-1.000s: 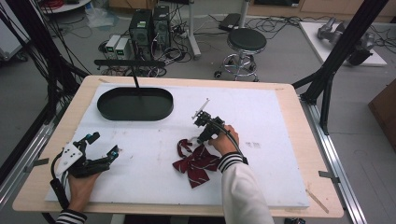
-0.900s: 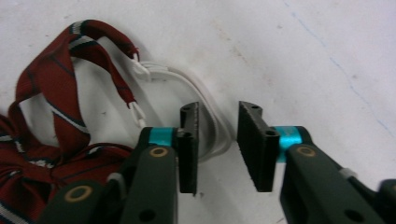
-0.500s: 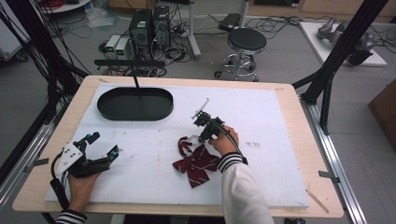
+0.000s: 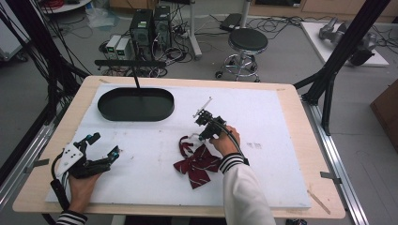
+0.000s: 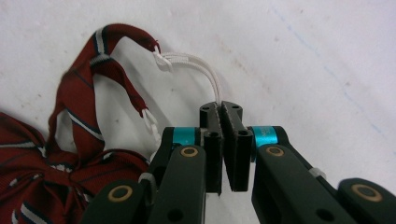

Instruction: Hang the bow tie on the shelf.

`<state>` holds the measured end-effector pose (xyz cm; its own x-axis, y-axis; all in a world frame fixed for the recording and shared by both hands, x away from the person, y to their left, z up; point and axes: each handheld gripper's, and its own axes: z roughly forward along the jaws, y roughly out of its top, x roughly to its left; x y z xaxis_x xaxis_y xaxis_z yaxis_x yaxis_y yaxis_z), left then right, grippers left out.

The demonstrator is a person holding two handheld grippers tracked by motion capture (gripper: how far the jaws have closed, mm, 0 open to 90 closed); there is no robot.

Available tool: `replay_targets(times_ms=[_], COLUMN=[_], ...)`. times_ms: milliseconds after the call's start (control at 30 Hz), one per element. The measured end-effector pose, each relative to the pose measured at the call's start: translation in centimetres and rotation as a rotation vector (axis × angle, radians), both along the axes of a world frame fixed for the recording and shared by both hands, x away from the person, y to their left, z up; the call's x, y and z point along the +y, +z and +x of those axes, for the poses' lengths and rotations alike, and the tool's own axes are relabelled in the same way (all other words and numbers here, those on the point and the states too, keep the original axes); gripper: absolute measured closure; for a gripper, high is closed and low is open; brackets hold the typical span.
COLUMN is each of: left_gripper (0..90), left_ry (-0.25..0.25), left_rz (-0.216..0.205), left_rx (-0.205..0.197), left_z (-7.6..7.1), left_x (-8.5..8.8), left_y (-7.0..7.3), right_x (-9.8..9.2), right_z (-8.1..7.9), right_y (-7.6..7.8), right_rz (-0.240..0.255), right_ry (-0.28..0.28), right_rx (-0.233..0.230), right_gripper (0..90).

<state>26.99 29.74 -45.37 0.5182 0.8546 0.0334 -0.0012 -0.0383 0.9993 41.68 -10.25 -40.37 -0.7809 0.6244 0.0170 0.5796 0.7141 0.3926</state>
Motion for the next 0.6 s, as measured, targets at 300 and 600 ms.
replay_targets(times_ms=[300, 600], left_gripper=[12.7, 12.7], left_ry=[0.001, -0.002], left_rz=[0.000, 0.002], left_rx=[0.000, 0.004], left_z=[0.0, 0.0], left_x=[0.0, 0.0], left_y=[0.0, 0.0], right_x=[-0.1, -0.2], right_z=[-0.4, -1.1], right_y=[1.6, 3.4], right_rz=[0.101, 0.198], right_ry=[-0.021, -0.066], right_rx=[-0.109, -0.247], right_gripper=[87.2, 87.3])
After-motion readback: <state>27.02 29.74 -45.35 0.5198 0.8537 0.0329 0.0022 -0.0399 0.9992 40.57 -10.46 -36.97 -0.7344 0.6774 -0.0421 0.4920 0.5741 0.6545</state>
